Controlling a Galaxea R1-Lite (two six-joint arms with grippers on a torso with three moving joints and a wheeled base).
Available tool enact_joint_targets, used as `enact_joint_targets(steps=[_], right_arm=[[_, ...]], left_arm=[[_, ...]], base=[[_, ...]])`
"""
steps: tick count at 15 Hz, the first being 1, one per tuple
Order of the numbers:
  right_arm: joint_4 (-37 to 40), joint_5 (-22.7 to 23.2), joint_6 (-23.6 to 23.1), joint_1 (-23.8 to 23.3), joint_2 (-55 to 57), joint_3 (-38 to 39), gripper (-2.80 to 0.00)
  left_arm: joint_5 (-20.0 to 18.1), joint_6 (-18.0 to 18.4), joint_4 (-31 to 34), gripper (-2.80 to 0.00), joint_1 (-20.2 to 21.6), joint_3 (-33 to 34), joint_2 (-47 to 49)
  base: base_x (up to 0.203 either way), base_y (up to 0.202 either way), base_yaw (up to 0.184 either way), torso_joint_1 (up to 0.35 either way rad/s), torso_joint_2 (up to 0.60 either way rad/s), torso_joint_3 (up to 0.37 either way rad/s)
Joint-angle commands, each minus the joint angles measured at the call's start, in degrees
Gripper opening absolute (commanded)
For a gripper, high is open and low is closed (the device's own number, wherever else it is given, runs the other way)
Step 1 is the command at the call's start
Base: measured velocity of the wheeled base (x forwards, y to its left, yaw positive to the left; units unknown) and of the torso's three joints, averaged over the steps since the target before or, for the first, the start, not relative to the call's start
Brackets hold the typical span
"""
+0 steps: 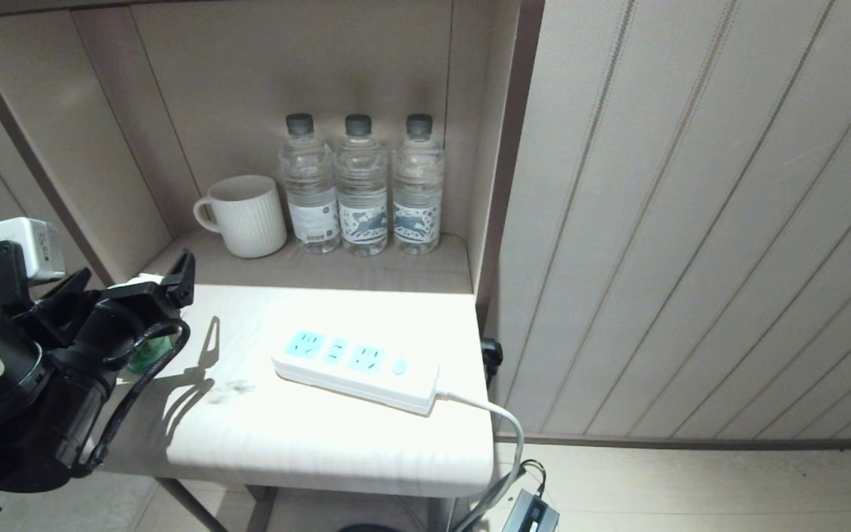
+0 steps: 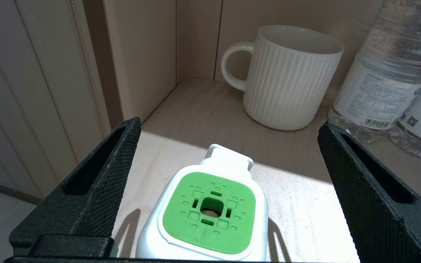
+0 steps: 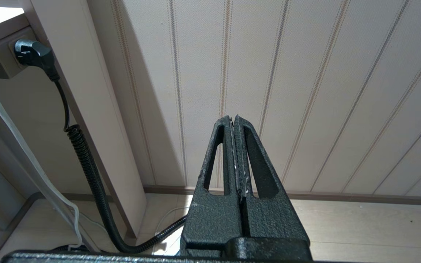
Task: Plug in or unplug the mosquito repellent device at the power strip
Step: Pick up the mosquito repellent liquid
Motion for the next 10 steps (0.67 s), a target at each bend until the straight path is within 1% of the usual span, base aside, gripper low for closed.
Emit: enact_joint_targets(steps=[1,10], right_arm=[[-0.1,0.0,0.0,0.0,0.1,0.0,-2.80],[-0.1,0.0,0.0,0.0,0.1,0.0,-2.80]], left_arm=[[0.2,0.0,-0.4,0.00,0.0,0.5,-0.9],[-0.2,0.8,-0.4,0.00,0.0,0.3,-0.7]], base=[[0.000,0.000,0.000,0.000,0.00,0.000],[0.000,0.000,0.000,0.000,0.00,0.000]])
